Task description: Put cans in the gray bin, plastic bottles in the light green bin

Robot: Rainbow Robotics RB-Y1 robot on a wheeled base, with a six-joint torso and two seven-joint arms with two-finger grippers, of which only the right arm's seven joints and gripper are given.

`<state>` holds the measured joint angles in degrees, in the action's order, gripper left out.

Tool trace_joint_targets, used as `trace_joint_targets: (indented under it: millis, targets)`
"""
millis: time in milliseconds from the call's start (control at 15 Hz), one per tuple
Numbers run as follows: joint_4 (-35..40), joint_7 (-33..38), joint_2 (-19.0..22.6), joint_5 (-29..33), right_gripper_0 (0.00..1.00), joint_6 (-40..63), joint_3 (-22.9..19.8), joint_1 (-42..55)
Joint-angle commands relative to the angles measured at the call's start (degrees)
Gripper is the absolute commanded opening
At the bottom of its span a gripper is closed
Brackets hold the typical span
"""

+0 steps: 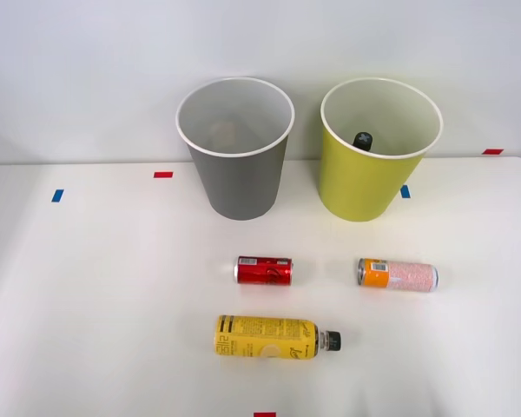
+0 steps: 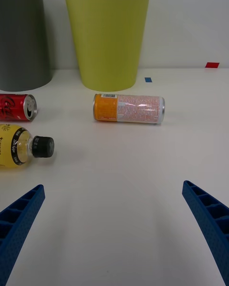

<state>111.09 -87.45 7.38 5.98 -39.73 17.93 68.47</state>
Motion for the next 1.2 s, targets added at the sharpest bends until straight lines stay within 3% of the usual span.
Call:
trace_joint_targets:
  millis: [67,1200]
  targets:
    - [0.0,0.0,0.0,0.0,1.00,0.0,0.0,0.0]
    - [0.0,0.0,0.0,0.0,1.00,0.0,0.0,0.0]
